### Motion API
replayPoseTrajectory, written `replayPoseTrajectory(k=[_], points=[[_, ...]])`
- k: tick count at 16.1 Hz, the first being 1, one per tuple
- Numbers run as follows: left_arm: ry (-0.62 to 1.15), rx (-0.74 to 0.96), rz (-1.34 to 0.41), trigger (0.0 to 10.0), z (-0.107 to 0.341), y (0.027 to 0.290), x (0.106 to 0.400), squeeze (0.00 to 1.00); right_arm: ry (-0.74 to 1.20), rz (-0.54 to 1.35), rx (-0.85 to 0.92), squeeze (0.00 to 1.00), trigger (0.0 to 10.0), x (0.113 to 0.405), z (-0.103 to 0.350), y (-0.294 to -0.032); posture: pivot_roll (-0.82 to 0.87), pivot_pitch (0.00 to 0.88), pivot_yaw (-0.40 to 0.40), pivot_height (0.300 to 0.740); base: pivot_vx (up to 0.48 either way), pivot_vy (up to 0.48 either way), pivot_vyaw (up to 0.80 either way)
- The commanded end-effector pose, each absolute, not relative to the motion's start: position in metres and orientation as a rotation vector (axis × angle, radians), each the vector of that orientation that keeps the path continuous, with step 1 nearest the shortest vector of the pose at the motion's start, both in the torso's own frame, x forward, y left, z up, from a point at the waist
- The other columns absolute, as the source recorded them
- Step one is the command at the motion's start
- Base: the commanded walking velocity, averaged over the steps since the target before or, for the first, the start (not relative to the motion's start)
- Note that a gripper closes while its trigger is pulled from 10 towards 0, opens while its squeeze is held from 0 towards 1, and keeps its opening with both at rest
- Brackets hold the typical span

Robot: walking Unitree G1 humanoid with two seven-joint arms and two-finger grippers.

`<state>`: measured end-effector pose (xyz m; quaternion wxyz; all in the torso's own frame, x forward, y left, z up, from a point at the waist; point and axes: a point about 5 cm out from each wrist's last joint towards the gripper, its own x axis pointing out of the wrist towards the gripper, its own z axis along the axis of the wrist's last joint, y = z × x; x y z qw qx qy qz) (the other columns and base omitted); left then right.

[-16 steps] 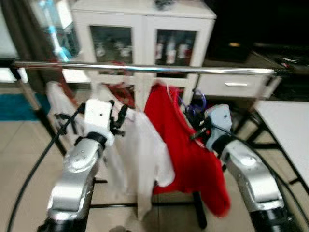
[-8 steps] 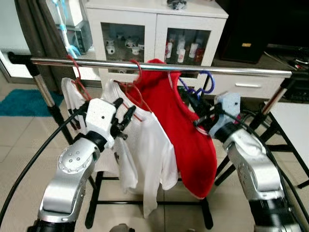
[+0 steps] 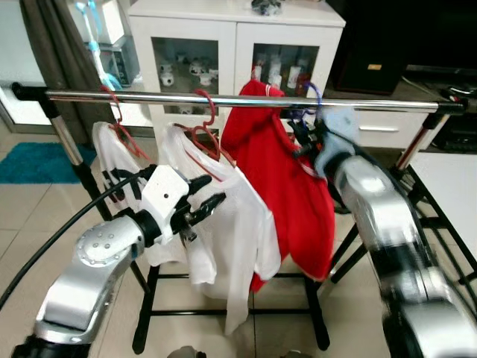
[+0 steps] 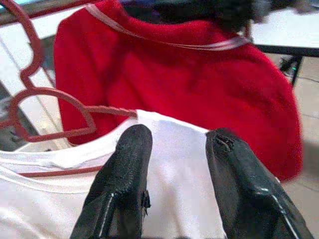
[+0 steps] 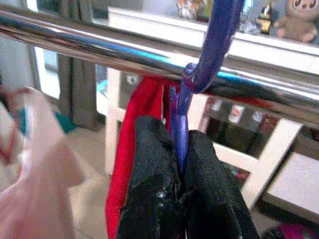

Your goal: Hang hanger

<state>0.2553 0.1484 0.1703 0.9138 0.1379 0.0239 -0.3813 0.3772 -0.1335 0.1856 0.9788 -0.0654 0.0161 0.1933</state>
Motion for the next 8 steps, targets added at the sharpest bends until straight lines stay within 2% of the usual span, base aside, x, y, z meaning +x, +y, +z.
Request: replayPoseTrajectory(k=[1, 3, 8], points=[[0.034, 0.285, -0.814, 10.0, 0.175, 0.145, 0.254, 0.0, 0.022, 0.384, -0.141, 0.0, 10.0, 0.38, 0.191, -0.133, -0.07, 0.0, -0.017, 0.71, 0.0, 0.0, 0.0], [0.034, 0.281, -0.846, 10.0, 0.177, 0.142, 0.252, 0.0, 0.132, 0.353, -0.186, 0.0, 10.0, 0.396, 0.187, -0.13, -0.05, 0.0, -0.027, 0.71, 0.0, 0.0, 0.0], [0.048, 0.275, -0.874, 10.0, 0.177, 0.143, 0.245, 0.0, 0.3, 0.296, -0.188, 0.0, 10.0, 0.402, 0.168, -0.137, -0.02, 0.0, -0.042, 0.71, 0.0, 0.0, 0.0]])
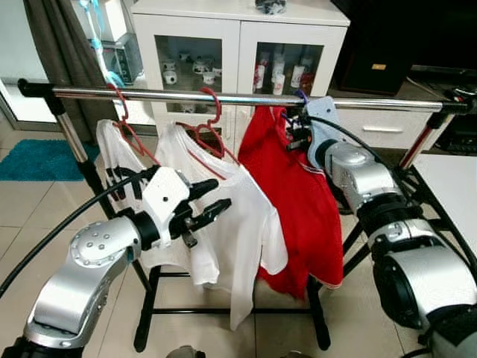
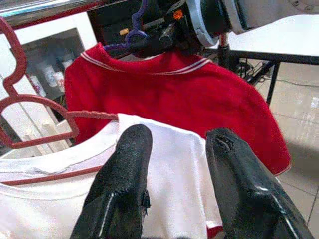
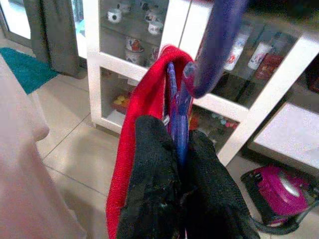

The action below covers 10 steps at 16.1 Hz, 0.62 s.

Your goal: Hang hanger

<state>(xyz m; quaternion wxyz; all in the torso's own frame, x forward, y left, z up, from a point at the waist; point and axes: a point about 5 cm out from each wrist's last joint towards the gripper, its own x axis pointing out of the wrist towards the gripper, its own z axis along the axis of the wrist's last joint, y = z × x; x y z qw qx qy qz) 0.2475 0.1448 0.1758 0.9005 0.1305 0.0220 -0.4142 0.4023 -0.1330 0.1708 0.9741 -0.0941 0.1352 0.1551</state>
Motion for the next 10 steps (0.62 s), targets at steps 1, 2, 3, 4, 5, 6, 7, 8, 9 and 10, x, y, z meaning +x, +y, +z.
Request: replayPoseTrajectory(k=[1, 2, 3, 4, 5, 6, 7, 8, 9, 10], points=[[0.053, 0.272, -0.877, 10.0, 0.176, 0.143, 0.244, 0.0, 0.322, 0.301, -0.185, 0.0, 10.0, 0.402, 0.163, -0.137, -0.02, 0.0, -0.042, 0.71, 0.0, 0.0, 0.0], [0.064, 0.271, -0.87, 10.0, 0.174, 0.144, 0.244, 0.0, 0.301, 0.296, -0.155, 1.0, 10.0, 0.401, 0.163, -0.14, -0.03, 0.0, -0.043, 0.71, 0.0, 0.0, 0.0], [0.067, 0.272, -0.866, 10.0, 0.173, 0.144, 0.245, 0.0, 0.289, 0.292, -0.148, 1.0, 10.0, 0.402, 0.164, -0.141, -0.03, 0.0, -0.043, 0.71, 0.0, 0.0, 0.0], [0.075, 0.272, -0.848, 10.0, 0.172, 0.144, 0.246, 0.0, 0.25, 0.287, -0.135, 1.0, 10.0, 0.403, 0.168, -0.143, -0.03, 0.0, -0.04, 0.71, 0.0, 0.0, 0.0], [0.08, 0.269, -0.802, 10.0, 0.17, 0.146, 0.25, 0.0, 0.182, 0.303, -0.115, 1.0, 10.0, 0.403, 0.174, -0.145, -0.03, 0.0, -0.036, 0.71, 0.0, 0.0, 0.0], [0.049, 0.225, -0.634, 10.0, 0.17, 0.151, 0.262, 0.0, 0.098, 0.396, -0.09, 1.0, 10.0, 0.394, 0.179, -0.148, -0.03, 0.0, -0.031, 0.71, 0.0, 0.0, 0.0], [0.043, 0.21, -0.608, 10.0, 0.171, 0.151, 0.264, 0.0, 0.094, 0.434, -0.068, 1.0, 10.0, 0.391, 0.179, -0.147, -0.04, 0.0, -0.023, 0.71, 0.0, 0.0, 0.0], [0.033, 0.158, -0.545, 10.0, 0.171, 0.152, 0.267, 0.0, 0.061, 0.47, -0.031, 1.0, 10.0, 0.381, 0.179, -0.147, -0.05, 0.0, -0.011, 0.71, 0.0, 0.0, 0.0], [0.03, 0.135, -0.516, 10.0, 0.172, 0.152, 0.268, 0.0, 0.036, 0.477, -0.011, 1.0, 10.0, 0.377, 0.18, -0.147, -0.05, 0.0, -0.011, 0.71, 0.0, 0.0, 0.0], [0.019, 0.071, -0.434, 10.0, 0.173, 0.152, 0.27, 0.0, -0.028, 0.496, 0.041, 1.0, 10.0, 0.358, 0.181, -0.151, -0.07, 0.0, 0.001, 0.71, 0.0, 0.0, 0.0]])
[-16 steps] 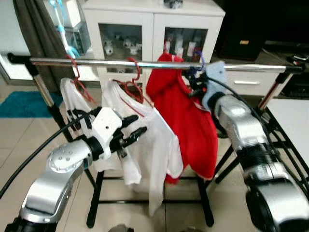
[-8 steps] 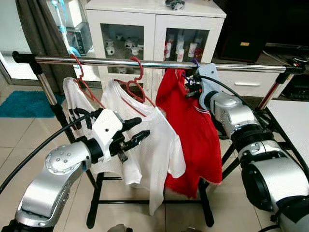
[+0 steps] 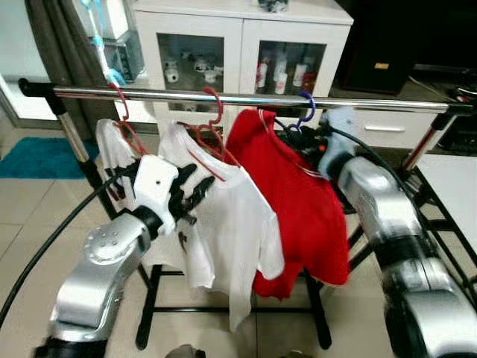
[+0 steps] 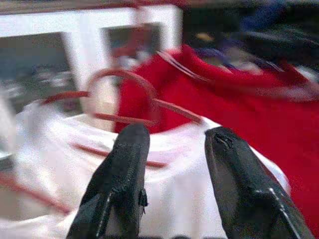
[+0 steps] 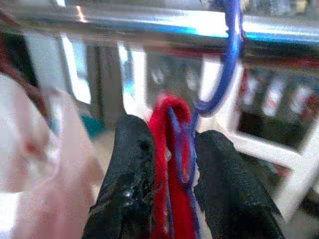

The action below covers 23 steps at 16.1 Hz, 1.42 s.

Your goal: Hang hanger

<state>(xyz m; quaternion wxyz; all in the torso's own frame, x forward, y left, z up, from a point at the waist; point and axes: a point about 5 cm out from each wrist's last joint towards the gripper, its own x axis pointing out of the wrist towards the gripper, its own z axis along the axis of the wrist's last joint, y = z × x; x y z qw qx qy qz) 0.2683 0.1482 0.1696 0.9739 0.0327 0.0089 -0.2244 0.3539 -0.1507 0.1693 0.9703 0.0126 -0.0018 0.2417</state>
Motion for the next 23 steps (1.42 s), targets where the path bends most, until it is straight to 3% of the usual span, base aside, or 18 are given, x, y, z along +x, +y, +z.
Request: replayPoseTrajectory(k=[1, 3, 4, 8, 10, 23], points=[[0.01, 0.055, -0.4, 10.0, 0.173, 0.152, 0.27, 0.0, -0.061, 0.504, 0.047, 1.0, 10.0, 0.347, 0.182, -0.152, -0.07, 0.0, 0.001, 0.71, 0.0, 0.0, 0.0], [-0.014, 0.043, -0.311, 10.0, 0.172, 0.153, 0.266, 0.0, -0.035, 0.522, 0.076, 1.0, 10.0, 0.312, 0.173, -0.155, -0.08, 0.0, 0.021, 0.71, 0.0, 0.0, 0.0], [-0.011, 0.044, -0.263, 10.0, 0.169, 0.156, 0.263, 0.0, -0.051, 0.499, 0.188, 0.0, 10.0, 0.292, 0.171, -0.156, -0.07, 0.0, 0.023, 0.71, 0.0, 0.0, 0.0], [0.012, 0.051, -0.138, 10.0, 0.161, 0.168, 0.253, 0.0, 0.138, 0.388, 0.216, 0.0, 10.0, 0.252, 0.134, -0.15, -0.08, 0.0, 0.019, 0.71, 0.0, 0.0, 0.0], [0.039, 0.02, -0.162, 10.0, 0.155, 0.168, 0.247, 0.0, 0.158, 0.298, 0.232, 0.0, 10.0, 0.251, 0.135, -0.151, -0.09, 0.0, 0.017, 0.71, 0.0, 0.0, 0.0], [0.039, 0.02, -0.162, 10.0, 0.155, 0.168, 0.247, 0.0, 0.158, 0.298, 0.232, 0.0, 10.0, 0.251, 0.135, -0.151, -0.09, 0.0, 0.017, 0.71, 0.0, 0.0, 0.0]])
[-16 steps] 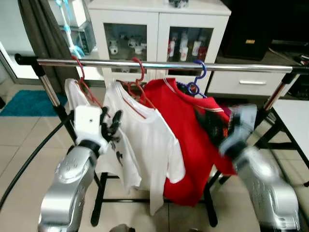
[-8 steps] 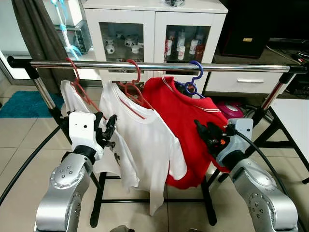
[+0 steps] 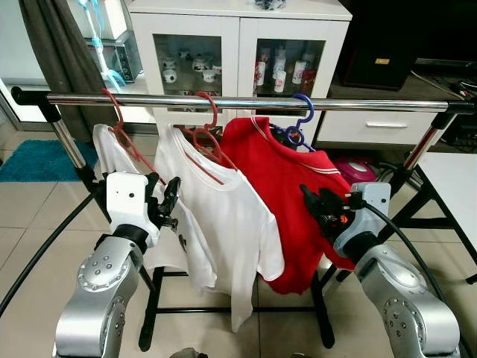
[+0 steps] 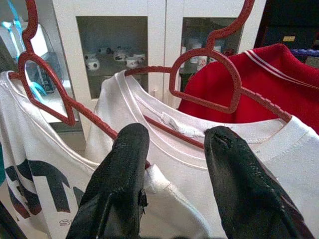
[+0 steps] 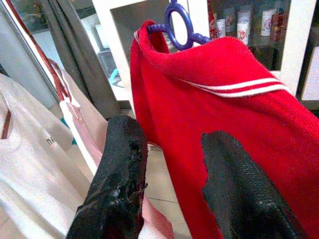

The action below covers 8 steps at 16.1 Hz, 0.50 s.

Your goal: Hang hanger

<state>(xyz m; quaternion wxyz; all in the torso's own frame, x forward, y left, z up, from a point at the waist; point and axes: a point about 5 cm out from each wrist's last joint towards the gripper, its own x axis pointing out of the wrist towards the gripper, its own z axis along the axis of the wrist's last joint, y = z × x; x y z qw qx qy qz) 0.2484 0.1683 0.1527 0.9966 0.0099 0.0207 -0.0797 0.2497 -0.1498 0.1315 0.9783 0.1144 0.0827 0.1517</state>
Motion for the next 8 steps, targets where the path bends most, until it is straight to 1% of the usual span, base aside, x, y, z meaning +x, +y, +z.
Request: replayPoseTrajectory(k=[1, 4, 5, 6, 8], points=[[0.039, 0.02, -0.162, 10.0, 0.155, 0.168, 0.247, 0.0, 0.158, 0.298, 0.232, 0.0, 10.0, 0.251, 0.135, -0.151, -0.09, 0.0, 0.017, 0.71, 0.0, 0.0, 0.0], [0.042, 0.008, -0.164, 10.0, 0.154, 0.166, 0.247, 0.0, 0.168, 0.285, 0.239, 0.0, 10.0, 0.25, 0.136, -0.151, -0.08, 0.0, 0.015, 0.71, 0.0, 0.0, 0.0], [0.066, 0.006, -0.16, 10.0, 0.153, 0.167, 0.244, 0.0, 0.172, 0.305, 0.241, 0.0, 10.0, 0.261, 0.138, -0.153, -0.03, 0.0, -0.077, 0.71, 0.0, 0.0, 0.0], [0.093, -0.034, -0.103, 10.0, 0.152, 0.173, 0.243, 0.0, 0.218, 0.326, 0.201, 0.0, 10.0, 0.272, 0.134, -0.151, -0.02, 0.0, -0.103, 0.71, 0.0, 0.0, 0.0], [0.143, -0.062, -0.023, 10.0, 0.148, 0.18, 0.244, 0.0, 0.274, 0.342, 0.14, 0.0, 10.0, 0.279, 0.127, -0.147, 0.01, 0.0, -0.143, 0.71, 0.0, 0.0, 0.0]])
